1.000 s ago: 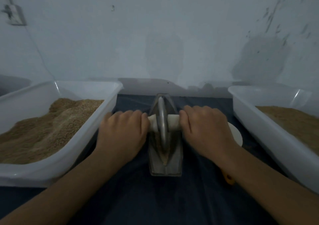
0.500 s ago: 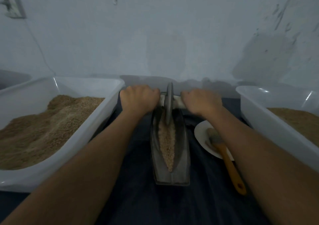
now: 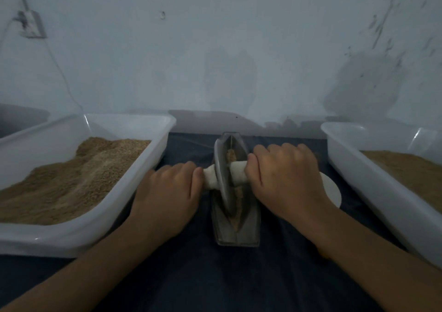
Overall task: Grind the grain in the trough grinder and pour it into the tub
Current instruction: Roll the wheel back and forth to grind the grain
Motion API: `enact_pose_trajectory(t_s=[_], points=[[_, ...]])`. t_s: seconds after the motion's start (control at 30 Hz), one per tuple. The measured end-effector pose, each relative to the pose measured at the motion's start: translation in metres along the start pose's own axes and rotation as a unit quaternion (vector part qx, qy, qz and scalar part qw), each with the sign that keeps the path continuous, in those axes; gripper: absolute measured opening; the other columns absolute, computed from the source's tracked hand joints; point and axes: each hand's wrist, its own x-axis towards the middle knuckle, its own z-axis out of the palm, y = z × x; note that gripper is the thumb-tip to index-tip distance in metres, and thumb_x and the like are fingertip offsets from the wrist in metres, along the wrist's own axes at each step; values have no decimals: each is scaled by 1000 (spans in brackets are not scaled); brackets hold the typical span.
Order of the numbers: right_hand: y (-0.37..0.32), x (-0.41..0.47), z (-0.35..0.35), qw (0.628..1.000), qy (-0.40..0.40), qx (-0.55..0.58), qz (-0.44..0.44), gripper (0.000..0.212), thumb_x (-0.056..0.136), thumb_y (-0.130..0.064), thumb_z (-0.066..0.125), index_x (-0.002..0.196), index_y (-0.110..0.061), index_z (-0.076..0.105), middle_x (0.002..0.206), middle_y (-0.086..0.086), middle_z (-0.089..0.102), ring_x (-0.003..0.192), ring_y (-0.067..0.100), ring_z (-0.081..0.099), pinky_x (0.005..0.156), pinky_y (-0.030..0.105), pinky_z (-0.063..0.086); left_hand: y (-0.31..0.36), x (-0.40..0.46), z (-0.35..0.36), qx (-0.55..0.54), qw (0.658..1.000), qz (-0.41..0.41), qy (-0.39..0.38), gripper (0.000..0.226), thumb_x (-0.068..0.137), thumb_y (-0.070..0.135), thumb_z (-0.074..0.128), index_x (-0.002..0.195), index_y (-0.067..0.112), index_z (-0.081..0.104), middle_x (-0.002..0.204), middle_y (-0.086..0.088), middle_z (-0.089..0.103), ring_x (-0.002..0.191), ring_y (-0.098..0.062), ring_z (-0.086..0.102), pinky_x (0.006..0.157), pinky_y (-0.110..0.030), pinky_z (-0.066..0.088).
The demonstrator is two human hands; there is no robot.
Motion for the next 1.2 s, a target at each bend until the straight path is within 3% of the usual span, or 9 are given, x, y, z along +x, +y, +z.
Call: enact_pose_trajectory(t_s=[0.17, 0.3, 0.4, 0.5, 0.6, 0.7, 0.8, 1.0, 1.2], points=[[9, 25, 26, 990, -137, -37, -12, 55, 88, -26, -9, 75, -17, 44, 66, -1, 39, 58, 23, 41, 53, 33, 31, -4, 38, 18, 120, 992, 26, -37, 13, 91, 19, 63, 83, 16, 53, 72, -3, 59, 55, -24, 54, 46, -28, 30], [38, 67, 75, 960, -278, 13, 41, 30, 102, -28, 25, 77, -22, 41, 79, -2, 45, 71, 21, 46, 63, 29, 35, -11, 100, 48, 137, 989, -16, -55, 14, 98, 18, 54, 87, 12, 58, 84, -14, 68, 74, -32, 67, 60, -33, 42], [57, 97, 106, 924, -376, 63, 17, 19, 99, -15, 41, 81, -20, 45, 92, 6, 59, 75, 17, 53, 63, 27, 38, -19, 150, 61, 37, 973, -174, -146, 43, 101, 42, 37, 120, 17, 66, 127, -15, 67, 113, -36, 64, 78, -39, 32], [61, 105, 116, 899, -423, 106, 36, 14, 90, -4, 49, 87, -17, 45, 103, 19, 63, 83, 28, 61, 67, 31, 42, -21, 167, 66, 13, 961, -220, -165, 56, 94, 49, 34, 125, 14, 66, 133, -16, 64, 118, -35, 61, 80, -39, 30], [54, 90, 101, 914, -385, 117, 57, 18, 99, -24, 36, 88, -19, 49, 110, 7, 63, 80, 17, 54, 65, 30, 38, -14, 150, 56, 54, 975, -155, -152, 56, 95, 45, 26, 118, 18, 69, 125, -13, 67, 112, -35, 63, 78, -38, 33], [42, 53, 71, 948, -305, 56, 65, 51, 81, -48, 7, 89, -19, 48, 85, 5, 50, 79, 28, 54, 60, 31, 31, -3, 111, 38, 126, 986, -49, -95, 38, 100, 33, 24, 94, 23, 61, 96, -5, 68, 90, -32, 66, 65, -34, 36], [26, 17, 44, 984, -176, -13, 7, 26, 91, -33, 21, 81, -15, 37, 67, -1, 35, 57, 21, 37, 49, 30, 23, 4, 65, 21, 143, 988, 17, -62, 11, 101, 26, 38, 93, 21, 43, 85, 0, 57, 75, -26, 60, 58, -33, 30], [7, 3, 19, 999, 36, 20, 1, 48, 101, -34, 33, 56, -21, 41, 49, -2, 39, 41, 23, 31, 46, 28, 24, 4, 14, 3, 43, 998, -17, -43, 14, 102, 29, 39, 91, 23, 46, 81, 2, 54, 67, -24, 55, 57, -36, 47], [24, 43, 56, 977, -205, 3, 56, 61, 81, -46, -5, 74, -18, 49, 68, -2, 43, 64, 23, 42, 59, 34, 31, -6, 70, 29, 180, 981, 11, -70, 11, 97, 20, 56, 87, 16, 52, 79, -6, 64, 68, -28, 65, 50, -29, 28]])
